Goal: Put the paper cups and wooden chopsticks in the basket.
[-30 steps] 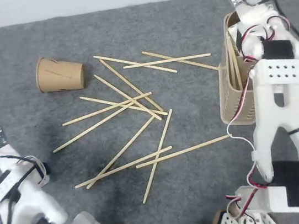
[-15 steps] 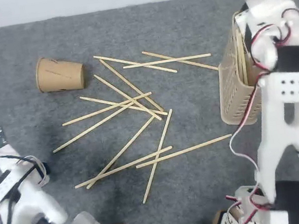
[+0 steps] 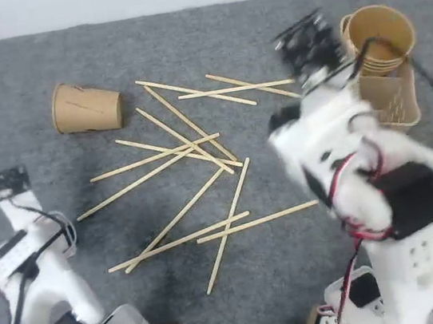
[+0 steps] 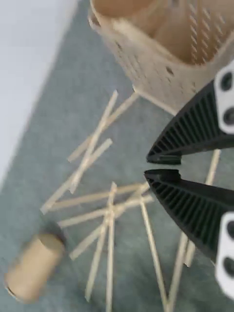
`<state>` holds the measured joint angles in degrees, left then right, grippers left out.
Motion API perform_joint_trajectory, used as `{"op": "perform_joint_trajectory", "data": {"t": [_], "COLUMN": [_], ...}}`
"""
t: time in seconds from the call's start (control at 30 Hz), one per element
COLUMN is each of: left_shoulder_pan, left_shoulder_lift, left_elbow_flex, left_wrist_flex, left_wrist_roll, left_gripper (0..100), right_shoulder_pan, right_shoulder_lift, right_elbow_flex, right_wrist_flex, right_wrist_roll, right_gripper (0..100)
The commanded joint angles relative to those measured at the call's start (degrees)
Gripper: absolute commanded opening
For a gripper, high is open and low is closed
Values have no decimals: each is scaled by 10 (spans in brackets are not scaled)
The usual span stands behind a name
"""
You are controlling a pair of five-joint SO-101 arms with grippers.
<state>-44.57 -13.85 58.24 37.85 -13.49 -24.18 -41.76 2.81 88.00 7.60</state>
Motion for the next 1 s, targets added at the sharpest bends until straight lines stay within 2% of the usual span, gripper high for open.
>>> {"op": "perform_joint_trajectory", "data": {"t": [0.0,0.07,0.13,0.23,0.33,0.47,0.73,0.97], "left_shoulder_pan": [30,30,30,49,83,124,149,132], "left_shoulder_lift": [-13,-13,-12,-8,-8,-7,69,294], "left_elbow_flex": [-109,-179,-259,-371,-444,-479,-487,-649], "left_wrist_flex": [66,119,171,218,219,158,-23,-40], "left_wrist_roll": [23,59,96,130,142,142,142,142], "left_gripper": [176,177,177,177,177,174,174,173], "right_shoulder_pan": [-27,-25,-25,-29,-25,-30,-33,-33], "right_shoulder_lift": [-51,-84,-122,-180,-233,-284,-309,-309], "right_elbow_flex": [110,207,323,488,620,734,824,849], "right_wrist_flex": [-37,-92,-157,-277,-395,-495,-568,-602], "right_wrist_roll": [31,95,131,113,101,102,102,103], "right_gripper": [52,0,13,8,8,8,8,8]}}
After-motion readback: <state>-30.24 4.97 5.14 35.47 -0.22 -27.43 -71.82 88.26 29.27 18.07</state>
